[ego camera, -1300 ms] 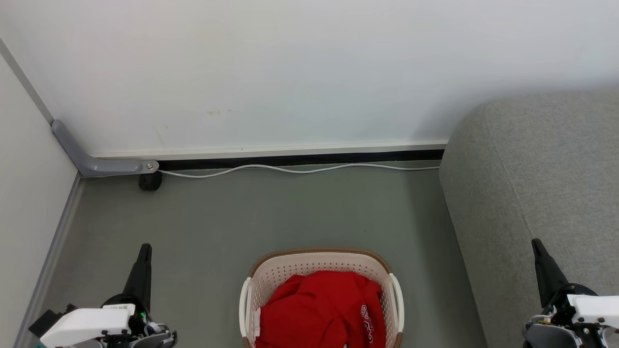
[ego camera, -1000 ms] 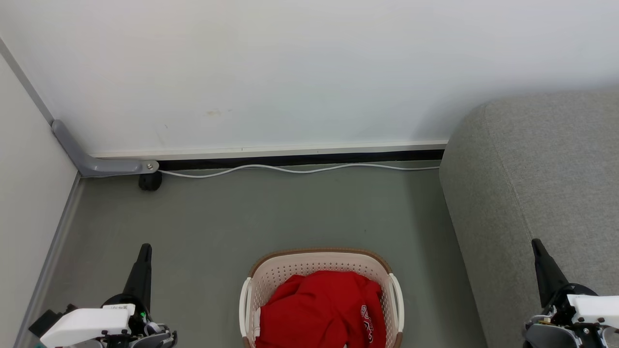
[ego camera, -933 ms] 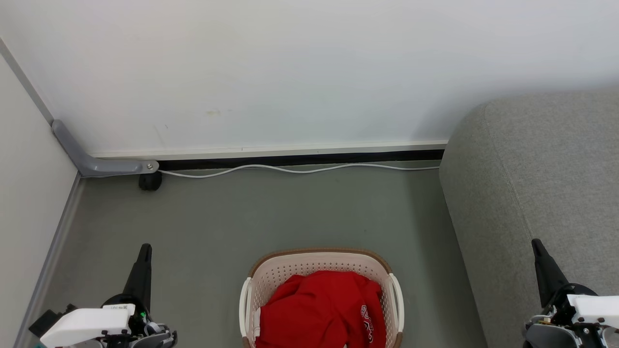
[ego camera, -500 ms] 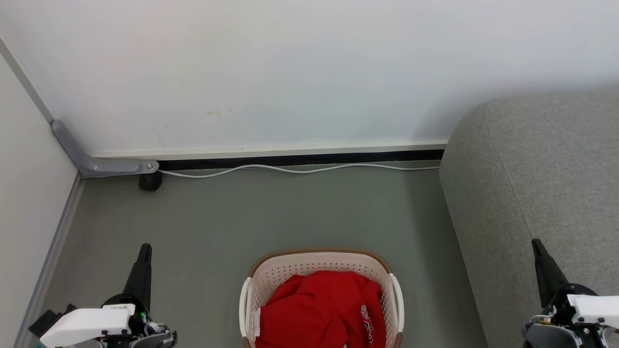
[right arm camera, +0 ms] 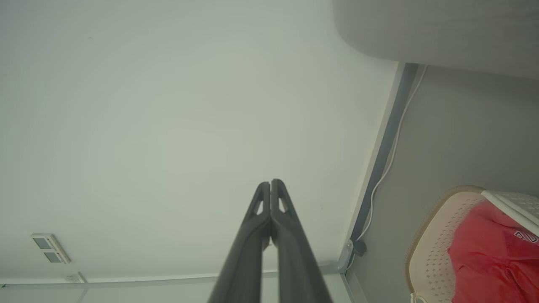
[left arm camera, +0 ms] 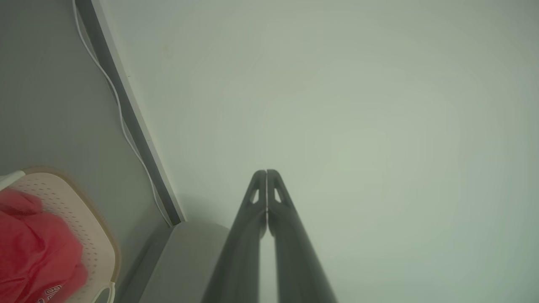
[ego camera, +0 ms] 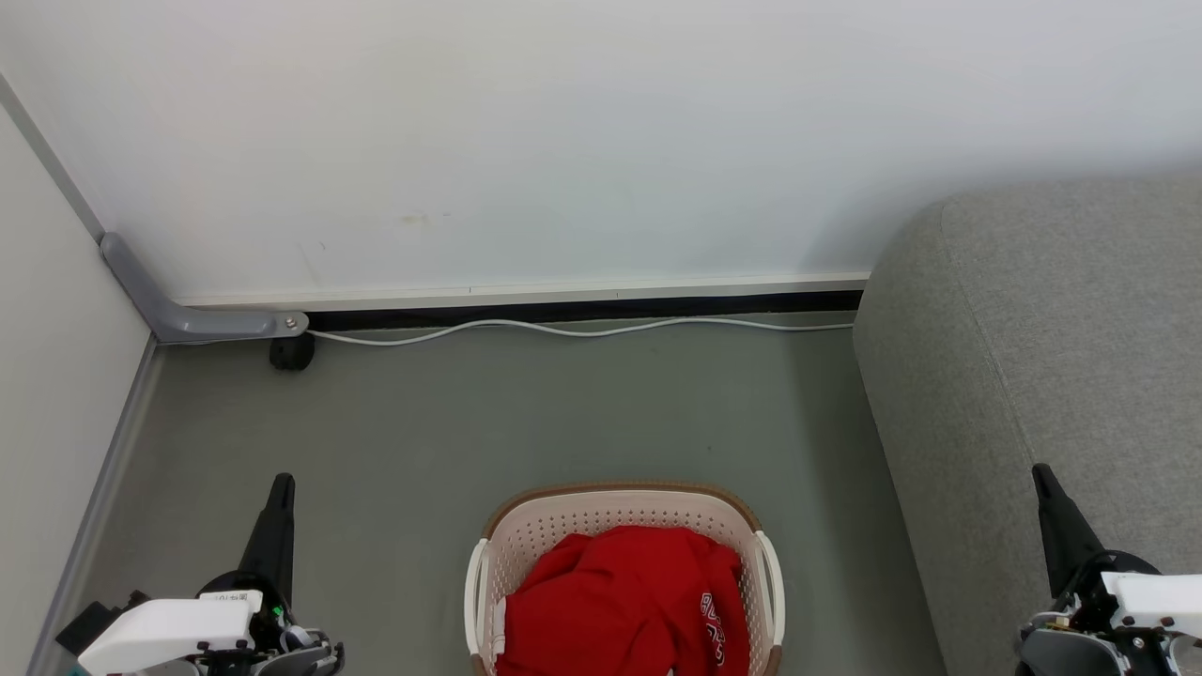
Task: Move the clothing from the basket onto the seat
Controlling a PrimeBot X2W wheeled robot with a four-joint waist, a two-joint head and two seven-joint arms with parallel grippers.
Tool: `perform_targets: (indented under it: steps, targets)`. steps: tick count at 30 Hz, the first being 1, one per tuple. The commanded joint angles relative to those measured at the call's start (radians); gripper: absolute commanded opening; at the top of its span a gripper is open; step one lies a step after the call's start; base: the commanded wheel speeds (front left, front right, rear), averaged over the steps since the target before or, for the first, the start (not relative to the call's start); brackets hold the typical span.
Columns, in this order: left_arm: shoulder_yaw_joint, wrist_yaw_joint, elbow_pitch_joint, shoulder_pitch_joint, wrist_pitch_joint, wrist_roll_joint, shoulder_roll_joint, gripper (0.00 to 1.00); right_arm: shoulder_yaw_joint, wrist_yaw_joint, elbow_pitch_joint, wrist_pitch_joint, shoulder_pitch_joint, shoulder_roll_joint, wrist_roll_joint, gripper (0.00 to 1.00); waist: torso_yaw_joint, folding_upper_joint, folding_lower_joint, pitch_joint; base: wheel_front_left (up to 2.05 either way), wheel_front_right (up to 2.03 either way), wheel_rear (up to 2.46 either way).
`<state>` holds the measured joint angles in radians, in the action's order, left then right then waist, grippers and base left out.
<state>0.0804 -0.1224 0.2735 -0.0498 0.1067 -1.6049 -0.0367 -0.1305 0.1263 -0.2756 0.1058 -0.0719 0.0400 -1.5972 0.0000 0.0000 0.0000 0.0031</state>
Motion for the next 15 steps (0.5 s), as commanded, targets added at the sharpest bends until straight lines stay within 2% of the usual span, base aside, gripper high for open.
perform_targets:
  steps: [1, 15]
  targets:
    - [0.033, -0.008, -0.029, -0.058, 0.006, -0.004, -0.013, 0.00, 0.017, 0.004, 0.031, 0.007, -0.036, 0.010, -0.012, 0.00, 0.000, 0.0000, 0.0000, 0.000, 0.00, 0.00, 0.00]
    - [0.033, -0.008, -0.029, -0.058, 0.006, -0.004, -0.013, 0.00, 0.017, 0.004, 0.031, 0.007, -0.036, 0.010, -0.012, 0.00, 0.000, 0.0000, 0.0000, 0.000, 0.00, 0.00, 0.00]
